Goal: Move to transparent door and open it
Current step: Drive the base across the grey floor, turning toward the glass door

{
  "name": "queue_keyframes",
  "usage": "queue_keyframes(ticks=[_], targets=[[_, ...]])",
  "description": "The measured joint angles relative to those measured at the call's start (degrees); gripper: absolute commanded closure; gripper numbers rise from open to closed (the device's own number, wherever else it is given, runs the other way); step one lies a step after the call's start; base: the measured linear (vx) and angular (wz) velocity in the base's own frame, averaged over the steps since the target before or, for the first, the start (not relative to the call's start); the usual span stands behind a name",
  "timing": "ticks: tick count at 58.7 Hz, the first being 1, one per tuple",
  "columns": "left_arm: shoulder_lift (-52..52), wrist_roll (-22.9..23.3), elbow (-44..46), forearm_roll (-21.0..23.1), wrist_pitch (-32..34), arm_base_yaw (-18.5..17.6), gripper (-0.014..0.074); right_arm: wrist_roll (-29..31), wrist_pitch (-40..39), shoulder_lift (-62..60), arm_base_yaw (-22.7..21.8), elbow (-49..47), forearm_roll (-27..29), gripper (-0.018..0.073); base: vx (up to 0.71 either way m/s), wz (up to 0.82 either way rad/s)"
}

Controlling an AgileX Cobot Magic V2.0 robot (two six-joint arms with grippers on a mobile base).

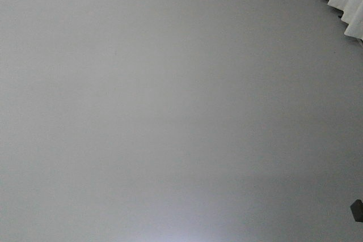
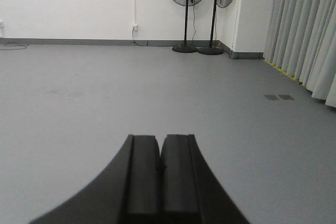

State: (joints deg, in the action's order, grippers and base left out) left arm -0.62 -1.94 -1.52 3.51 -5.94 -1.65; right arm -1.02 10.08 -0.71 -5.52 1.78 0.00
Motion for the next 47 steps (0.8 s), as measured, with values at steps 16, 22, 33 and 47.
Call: queue_keyframes(ticks=[16, 22, 33, 47], targets=[[0.0, 0.0, 0.0, 0.0, 0.0, 0.0, 0.0602, 0.0, 0.0, 0.0, 0.0, 0.0, 0.0, 0.0567, 0.01, 0.00], [0.0, 0.0, 0.0, 0.0, 0.0, 0.0, 0.0602, 0.0, 0.0, 0.0, 0.0, 0.0, 0.0, 0.0567, 0.05, 0.02], [0.0, 0.0, 0.0, 0.0, 0.0, 0.0, 0.0602, 0.0, 0.0, 0.0, 0.0, 0.0, 0.0, 0.0567, 0.11, 0.05], [0.0, 0.0, 0.0, 0.0, 0.0, 0.0, 0.0602, 0.0, 0.0, 0.0, 0.0, 0.0, 0.0, 0.0567, 0.24, 0.09]])
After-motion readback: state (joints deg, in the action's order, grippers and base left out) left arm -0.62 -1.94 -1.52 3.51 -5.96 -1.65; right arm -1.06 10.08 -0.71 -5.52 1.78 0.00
